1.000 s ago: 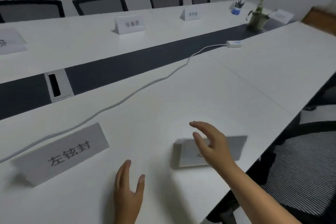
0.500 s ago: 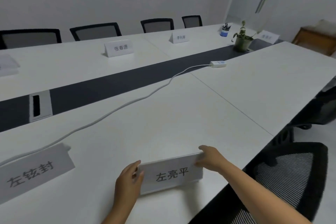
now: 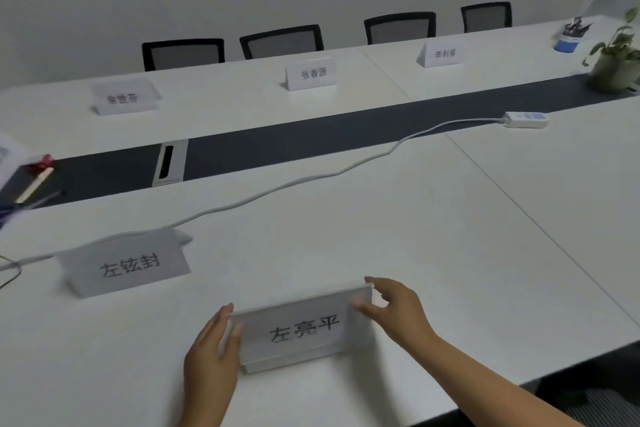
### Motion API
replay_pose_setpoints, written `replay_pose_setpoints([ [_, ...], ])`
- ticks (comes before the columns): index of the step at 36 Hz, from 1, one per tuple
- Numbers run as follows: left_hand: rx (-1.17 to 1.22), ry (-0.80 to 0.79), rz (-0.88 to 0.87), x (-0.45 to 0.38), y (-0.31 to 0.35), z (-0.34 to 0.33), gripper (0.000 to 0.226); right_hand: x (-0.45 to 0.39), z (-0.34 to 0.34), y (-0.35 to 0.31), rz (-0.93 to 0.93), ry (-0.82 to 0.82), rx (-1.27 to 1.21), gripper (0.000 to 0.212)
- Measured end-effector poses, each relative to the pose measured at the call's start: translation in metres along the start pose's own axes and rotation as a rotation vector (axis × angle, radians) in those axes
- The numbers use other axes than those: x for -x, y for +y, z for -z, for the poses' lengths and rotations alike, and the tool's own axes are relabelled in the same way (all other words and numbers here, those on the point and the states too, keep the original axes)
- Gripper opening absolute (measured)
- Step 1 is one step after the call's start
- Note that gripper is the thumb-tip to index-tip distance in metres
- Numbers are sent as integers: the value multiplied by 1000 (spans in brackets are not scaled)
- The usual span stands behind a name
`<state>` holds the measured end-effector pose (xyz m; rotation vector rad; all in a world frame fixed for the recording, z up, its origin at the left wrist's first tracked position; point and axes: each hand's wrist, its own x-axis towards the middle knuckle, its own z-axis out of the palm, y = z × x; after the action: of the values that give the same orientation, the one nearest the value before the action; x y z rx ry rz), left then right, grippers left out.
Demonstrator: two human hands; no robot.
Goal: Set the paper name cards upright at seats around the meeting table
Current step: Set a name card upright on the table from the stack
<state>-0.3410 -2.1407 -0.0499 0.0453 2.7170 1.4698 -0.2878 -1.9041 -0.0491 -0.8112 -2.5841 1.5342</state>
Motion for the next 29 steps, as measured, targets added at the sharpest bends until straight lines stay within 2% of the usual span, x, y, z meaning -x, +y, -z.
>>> replay_pose_setpoints([
  [3, 7, 76, -115, -3, 21, 5, 31, -1, 14, -10, 97, 55, -33, 46],
  [6, 42, 77, -177, -15, 42, 5, 53, -8, 36, -24, 154, 145, -96, 43],
  [9, 106, 32, -208, -35, 66, -10, 39, -24, 59, -33, 266, 298, -118, 44],
  [11, 133, -24, -223, -54, 81, -29, 31, -39, 73, -34, 289, 366, -124, 59],
  [16, 141, -187, -232, -111, 107, -91, 33, -91, 92, -9, 135, 356, -208, 49],
  [21, 43, -353, -224, -150, 96, -152, 32, -131, 96, 29, -43, 280, -297, 48],
  [26, -38, -393, -227, -168, 75, -180, 32, -163, 83, 60, -140, 264, -314, 75],
  [29, -54, -380, -262, -175, 72, -188, 30, -178, 77, 67, -121, 294, -354, 65],
])
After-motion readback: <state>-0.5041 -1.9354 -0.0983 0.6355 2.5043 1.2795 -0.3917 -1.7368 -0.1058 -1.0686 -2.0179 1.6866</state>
